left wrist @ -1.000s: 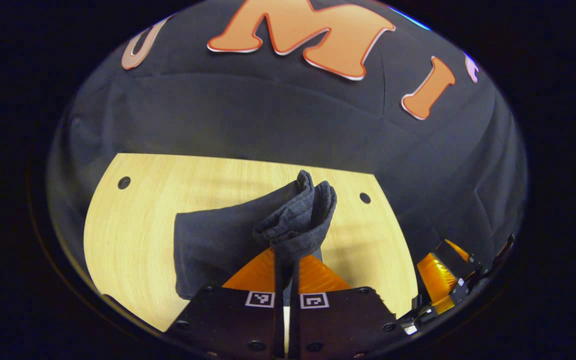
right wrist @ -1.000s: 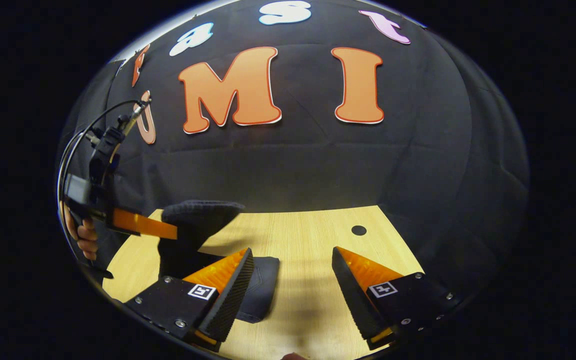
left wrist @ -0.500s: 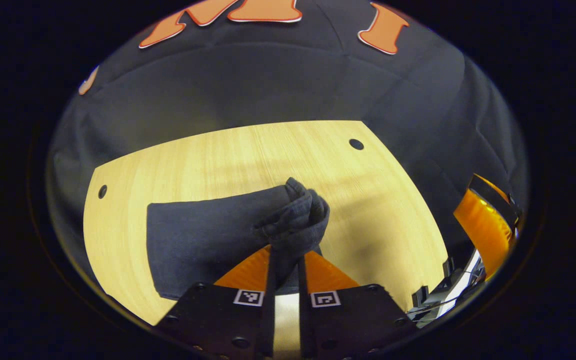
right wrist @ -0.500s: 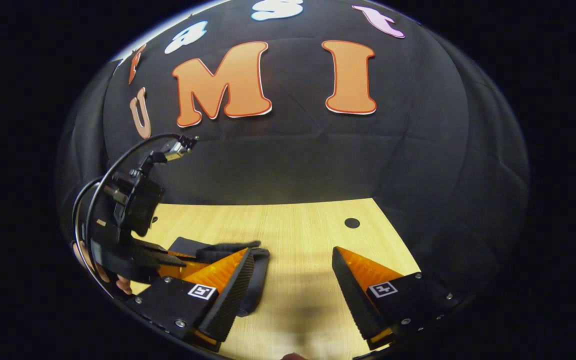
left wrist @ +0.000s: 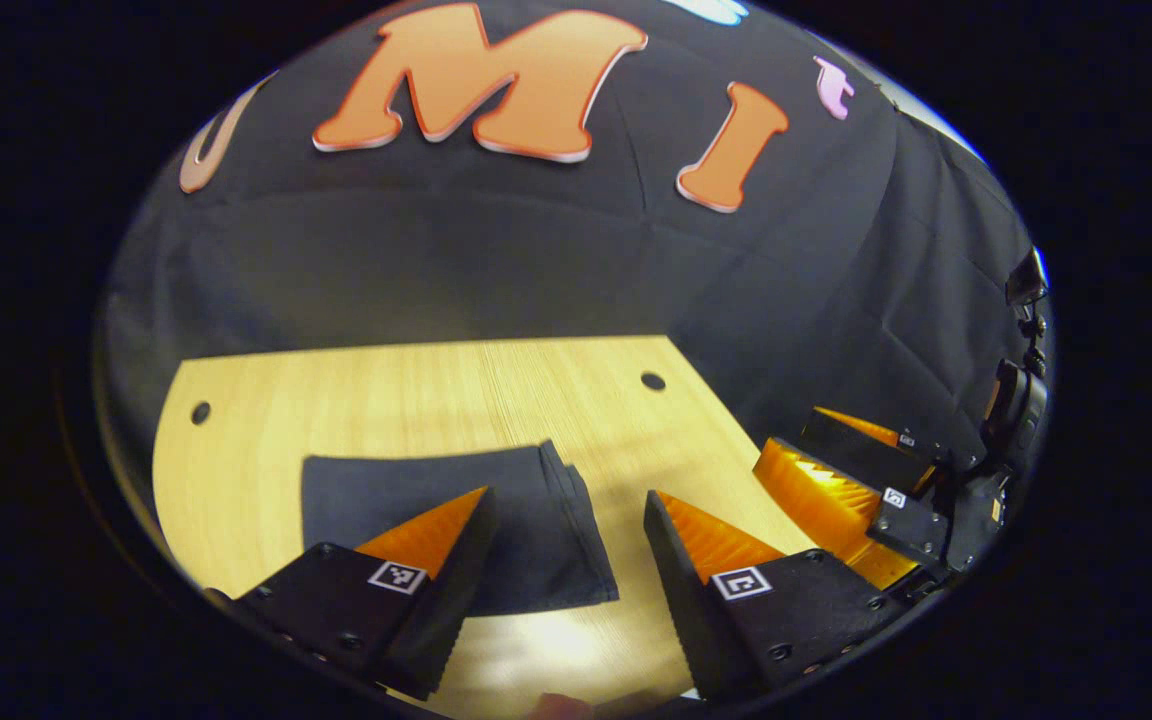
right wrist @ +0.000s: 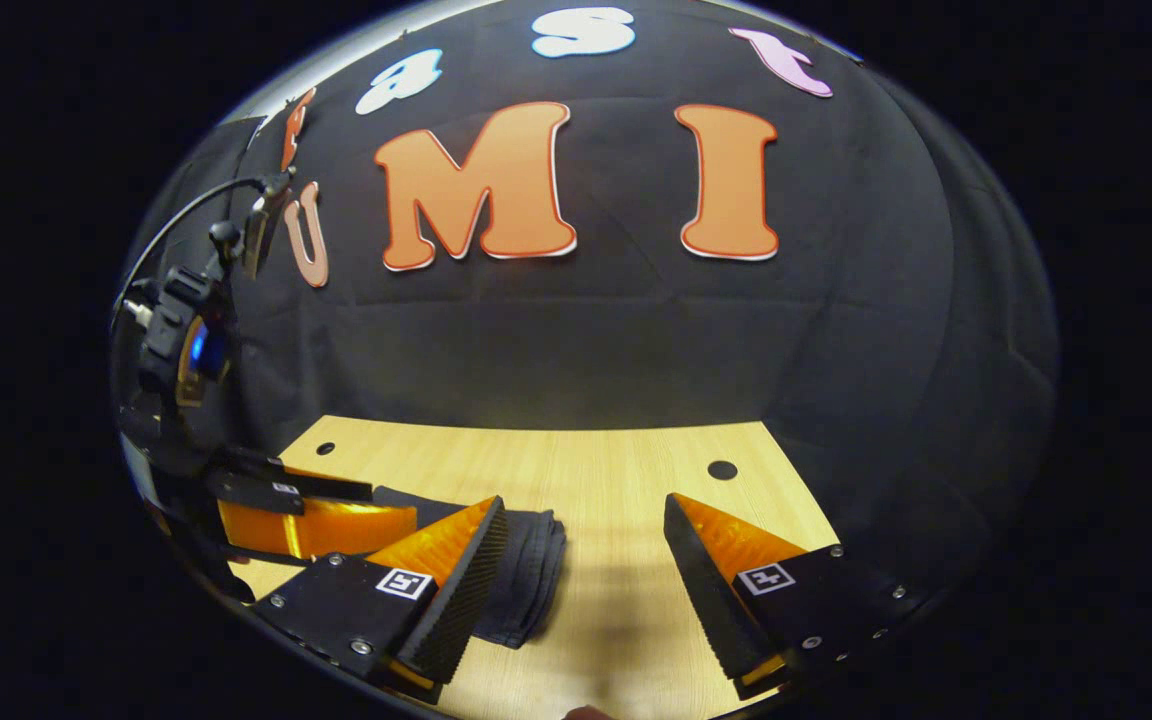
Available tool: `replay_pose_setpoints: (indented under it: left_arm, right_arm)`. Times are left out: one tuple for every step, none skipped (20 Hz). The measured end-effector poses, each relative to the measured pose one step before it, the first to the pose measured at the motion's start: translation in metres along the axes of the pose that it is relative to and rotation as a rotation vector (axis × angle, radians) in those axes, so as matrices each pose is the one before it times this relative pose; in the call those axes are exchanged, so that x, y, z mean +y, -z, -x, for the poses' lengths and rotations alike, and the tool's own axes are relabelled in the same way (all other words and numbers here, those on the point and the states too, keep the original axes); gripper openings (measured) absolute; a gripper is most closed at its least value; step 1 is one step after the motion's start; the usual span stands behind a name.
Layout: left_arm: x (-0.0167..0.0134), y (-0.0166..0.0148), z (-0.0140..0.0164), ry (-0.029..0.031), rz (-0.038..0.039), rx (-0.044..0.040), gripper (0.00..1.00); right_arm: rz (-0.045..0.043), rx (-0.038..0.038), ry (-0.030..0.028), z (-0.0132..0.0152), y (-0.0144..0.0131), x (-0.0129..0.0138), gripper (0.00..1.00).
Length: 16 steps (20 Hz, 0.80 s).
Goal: Grasp the waist and the cuffs of the jeans and fold them to make the two legs overlap; first hold the waist and fold one-third of the jeans toward the cuffs, then hold the cuffs and fold the remaining one-third in the same direction to finish folding.
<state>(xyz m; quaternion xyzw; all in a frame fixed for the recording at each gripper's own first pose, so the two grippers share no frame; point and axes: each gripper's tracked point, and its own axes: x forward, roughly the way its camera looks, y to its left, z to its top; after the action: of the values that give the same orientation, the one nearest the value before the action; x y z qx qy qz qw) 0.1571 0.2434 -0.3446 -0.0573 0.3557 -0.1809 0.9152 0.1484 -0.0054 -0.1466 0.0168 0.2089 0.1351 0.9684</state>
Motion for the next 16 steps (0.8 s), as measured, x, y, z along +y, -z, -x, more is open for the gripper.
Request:
replay_pose_setpoints:
  left_arm:
    - [0.00809, -0.01174, 0.01159, -0.02753, -0.02401, -0.06352, 0.92]
    - [0.00855, -0.009, 0.01194, -0.03346, -0.02376, -0.05565, 0.96]
    - [0.00547, -0.00362, 0.00864, -0.02219, -0.02591, -0.03727, 0.96]
    - [0.00606, -0.00079, 0.00545, -0.01899, -0.00931, -0.03339, 0.96]
    - [0.00808, -0.00154, 0.00843, -0.01604, -0.00532, -0.03365, 0.96]
    - [0.00737, 0.00155, 0.00491, -0.02646, -0.00097, -0.03463, 0.96]
    - [0.00953, -0.00475, 0.0081, -0.02992, -0.01313, -0.05086, 0.96]
    - [0.01281, -0.00841, 0.00959, -0.03662, -0.01097, -0.05388, 0.96]
    - [0.01063, -0.00783, 0.01069, -0.03123, -0.01341, -0.0551, 0.96]
    - [0.01022, -0.00945, 0.00977, -0.03227, -0.01078, -0.05257, 0.96]
    - [0.01161, -0.00807, 0.01043, -0.02924, -0.0057, -0.04252, 0.96]
    - [0.0117, -0.00449, 0.00667, -0.02552, -0.00673, -0.02957, 0.96]
    - [0.00962, -0.00258, 0.00606, -0.01714, -0.00302, -0.02478, 0.96]
    - [0.00726, 0.00204, 0.0079, -0.00445, 0.0053, -0.00858, 0.96]
    - [0.00631, 0.00176, 0.00783, -0.00553, 0.0085, -0.01413, 0.96]
    - [0.00564, 0.00366, 0.00289, 0.00478, 0.00323, -0.00844, 0.96]
  right_arm:
    - [0.00873, -0.03063, -0.00104, 0.00409, -0.01014, 0.00503, 0.95]
    - [0.00069, -0.03231, -0.00288, 0.00246, -0.00966, 0.00505, 0.95]
    - [-0.0066, -0.04854, -0.01713, 0.00444, -0.01275, 0.00866, 1.0]
    - [-0.0054, -0.05744, -0.01266, 0.00303, -0.01382, 0.00842, 0.95]
    - [-0.00226, -0.06458, -0.00784, 0.00206, -0.01645, 0.0075, 0.95]
    - [0.00534, -0.03421, -0.01127, 0.0018, -0.00826, 0.00649, 0.95]
    - [0.00781, -0.02129, -0.00823, 0.00038, -0.00617, 0.00434, 1.0]
    - [0.00735, -0.0156, -0.00561, 0.00278, -0.00391, 0.00503, 1.0]
    - [0.0025, -0.00931, -0.00496, 0.00259, -0.00454, 0.00511, 0.95]
    - [-0.00109, -0.0006, -0.00726, 0.0029, -0.00122, 0.00576, 0.95]
    - [-0.00152, -0.00279, -0.00125, 0.00243, -0.00127, 0.00379, 0.95]
    - [-0.00091, -0.00364, -0.00073, 0.00287, -0.00024, 0.00454, 0.95]
    - [-0.00016, -0.00859, 0.00453, 0.00512, -0.0011, 0.00323, 0.95]
    - [0.00046, -0.01898, -0.00068, 0.00422, -0.00407, 0.00496, 0.95]
    - [0.00525, -0.02876, 0.00359, 0.00524, -0.00511, 0.00466, 0.95]
    - [0.01016, -0.02793, -0.00012, 0.0052, -0.00401, 0.00592, 0.94]
